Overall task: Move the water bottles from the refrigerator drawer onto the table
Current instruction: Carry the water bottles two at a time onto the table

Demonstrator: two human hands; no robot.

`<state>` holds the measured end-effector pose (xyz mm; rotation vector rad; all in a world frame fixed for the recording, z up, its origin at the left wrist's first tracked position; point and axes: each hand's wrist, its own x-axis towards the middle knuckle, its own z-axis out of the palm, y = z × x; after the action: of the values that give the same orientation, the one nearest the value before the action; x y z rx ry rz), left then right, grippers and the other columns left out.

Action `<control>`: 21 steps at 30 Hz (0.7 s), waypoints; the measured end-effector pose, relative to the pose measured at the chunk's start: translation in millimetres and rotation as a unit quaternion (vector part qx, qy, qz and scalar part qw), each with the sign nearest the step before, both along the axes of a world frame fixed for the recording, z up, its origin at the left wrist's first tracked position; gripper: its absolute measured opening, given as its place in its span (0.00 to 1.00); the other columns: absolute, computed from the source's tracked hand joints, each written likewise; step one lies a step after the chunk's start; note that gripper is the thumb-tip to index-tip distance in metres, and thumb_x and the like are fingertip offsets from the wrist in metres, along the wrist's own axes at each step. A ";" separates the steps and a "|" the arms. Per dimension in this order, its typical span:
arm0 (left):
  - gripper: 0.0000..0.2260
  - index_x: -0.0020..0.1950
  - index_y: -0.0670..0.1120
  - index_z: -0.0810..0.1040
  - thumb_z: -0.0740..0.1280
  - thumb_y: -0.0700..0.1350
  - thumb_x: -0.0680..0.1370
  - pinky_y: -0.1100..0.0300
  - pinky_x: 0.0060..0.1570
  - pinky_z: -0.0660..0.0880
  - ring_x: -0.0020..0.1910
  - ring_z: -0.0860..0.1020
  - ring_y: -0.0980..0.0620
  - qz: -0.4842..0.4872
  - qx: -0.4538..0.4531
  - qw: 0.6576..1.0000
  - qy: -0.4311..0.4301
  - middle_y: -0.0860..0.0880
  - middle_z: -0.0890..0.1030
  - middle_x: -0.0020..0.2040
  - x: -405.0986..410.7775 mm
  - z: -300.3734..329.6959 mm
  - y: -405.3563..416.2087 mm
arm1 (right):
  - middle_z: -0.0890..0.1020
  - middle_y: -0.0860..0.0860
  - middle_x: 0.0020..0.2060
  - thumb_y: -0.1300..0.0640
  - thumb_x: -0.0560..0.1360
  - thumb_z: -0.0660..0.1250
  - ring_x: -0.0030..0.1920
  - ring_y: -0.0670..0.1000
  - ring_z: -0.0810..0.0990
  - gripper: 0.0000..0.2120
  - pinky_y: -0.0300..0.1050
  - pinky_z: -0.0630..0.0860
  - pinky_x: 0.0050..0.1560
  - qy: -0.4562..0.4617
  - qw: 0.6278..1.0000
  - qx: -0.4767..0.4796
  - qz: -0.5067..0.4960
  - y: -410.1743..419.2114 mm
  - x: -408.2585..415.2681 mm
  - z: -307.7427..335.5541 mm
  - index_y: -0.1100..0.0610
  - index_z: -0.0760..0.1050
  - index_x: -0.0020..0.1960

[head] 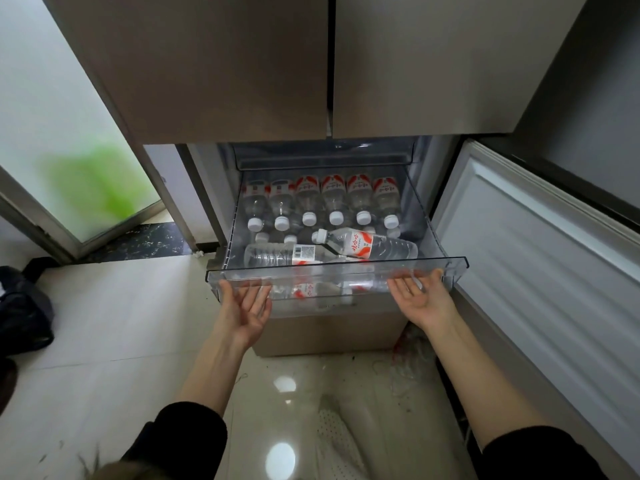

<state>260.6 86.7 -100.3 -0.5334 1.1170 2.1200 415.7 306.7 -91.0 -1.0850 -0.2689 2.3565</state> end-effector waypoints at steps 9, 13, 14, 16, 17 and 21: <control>0.20 0.56 0.41 0.75 0.58 0.56 0.78 0.56 0.51 0.73 0.47 0.80 0.49 -0.191 -0.199 0.947 0.163 0.45 0.82 0.50 -0.9 16.0 -30.6 | 0.82 0.59 0.49 0.51 0.79 0.58 0.45 0.55 0.83 0.18 0.44 0.82 0.43 -0.248 0.892 0.314 0.209 -1.9 17.4 16.4 0.65 0.73 0.58; 0.16 0.54 0.44 0.78 0.61 0.55 0.77 0.58 0.48 0.76 0.48 0.83 0.47 -0.249 -0.191 0.910 0.272 0.45 0.84 0.50 -8.8 41.3 -14.3 | 0.83 0.55 0.43 0.52 0.79 0.59 0.42 0.52 0.83 0.13 0.43 0.82 0.41 -0.247 0.839 0.420 0.241 -2.7 -4.5 50.5 0.60 0.75 0.54; 0.15 0.55 0.44 0.78 0.61 0.54 0.77 0.59 0.47 0.76 0.48 0.83 0.48 -0.260 -0.191 0.897 0.301 0.46 0.84 0.50 -12.8 48.2 -6.1 | 0.83 0.53 0.42 0.53 0.78 0.60 0.41 0.51 0.83 0.12 0.40 0.81 0.38 -0.242 0.825 0.446 0.250 -0.8 -12.6 56.7 0.59 0.75 0.54; 0.13 0.56 0.46 0.78 0.62 0.52 0.77 0.62 0.46 0.77 0.47 0.83 0.52 -0.285 -0.211 0.867 0.350 0.48 0.83 0.50 -23.9 58.5 12.7 | 0.82 0.51 0.42 0.54 0.78 0.61 0.40 0.48 0.82 0.11 0.37 0.80 0.36 -0.245 0.789 0.496 0.267 6.7 -31.5 62.2 0.58 0.76 0.54; 0.12 0.56 0.47 0.78 0.63 0.52 0.77 0.62 0.47 0.77 0.47 0.82 0.53 -0.300 -0.227 0.849 0.371 0.50 0.83 0.51 -31.0 60.9 22.8 | 0.82 0.52 0.44 0.54 0.78 0.61 0.41 0.48 0.82 0.11 0.37 0.80 0.39 -0.254 0.765 0.523 0.277 12.7 -42.2 61.5 0.59 0.76 0.55; 0.13 0.60 0.47 0.76 0.65 0.46 0.76 0.61 0.54 0.74 0.54 0.78 0.53 -0.371 -0.305 0.751 0.453 0.51 0.80 0.54 -67.9 50.2 66.1 | 0.81 0.52 0.50 0.54 0.76 0.64 0.50 0.49 0.79 0.13 0.42 0.75 0.53 -0.315 0.616 0.626 0.359 49.2 -87.9 40.8 0.57 0.76 0.59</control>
<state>192.7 152.8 -50.1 0.7213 2.1200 1.1902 327.8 355.8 -50.2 -0.9666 -2.5115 1.3333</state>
